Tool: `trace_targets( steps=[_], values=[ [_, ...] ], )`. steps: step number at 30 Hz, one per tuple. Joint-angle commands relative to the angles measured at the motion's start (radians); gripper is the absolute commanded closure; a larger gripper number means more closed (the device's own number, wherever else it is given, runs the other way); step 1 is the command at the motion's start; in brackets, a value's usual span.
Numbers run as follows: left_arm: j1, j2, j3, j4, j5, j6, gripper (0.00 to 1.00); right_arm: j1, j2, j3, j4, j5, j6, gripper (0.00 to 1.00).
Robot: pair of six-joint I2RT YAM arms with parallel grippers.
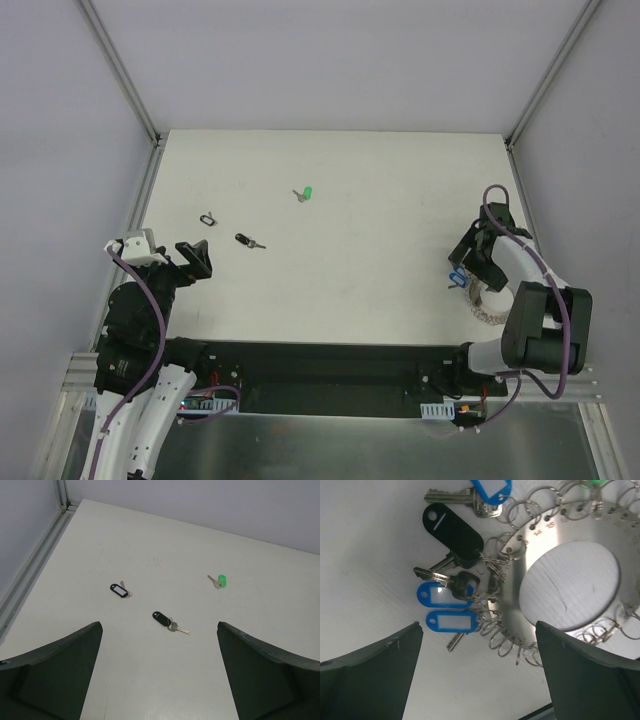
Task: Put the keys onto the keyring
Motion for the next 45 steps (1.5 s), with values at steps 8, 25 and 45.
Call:
trace_targets(
  steps=[8, 25, 45],
  values=[
    [-0.011, -0.004, -0.002, 0.019, -0.006, 0.023, 0.01, 0.106, 0.150, 0.006, 0.103, -0.296, -0.015, 0.08],
    [-0.009, -0.006, -0.008, 0.019, -0.014, 0.020, 0.01, 0.604, 0.333, 0.438, 0.089, -0.215, -0.061, 0.08],
    [-0.003, 0.148, 0.009, 0.019, 0.132, 0.012, 0.01, 0.712, 0.276, 0.198, 0.161, -0.299, -0.202, 0.29]
  ],
)
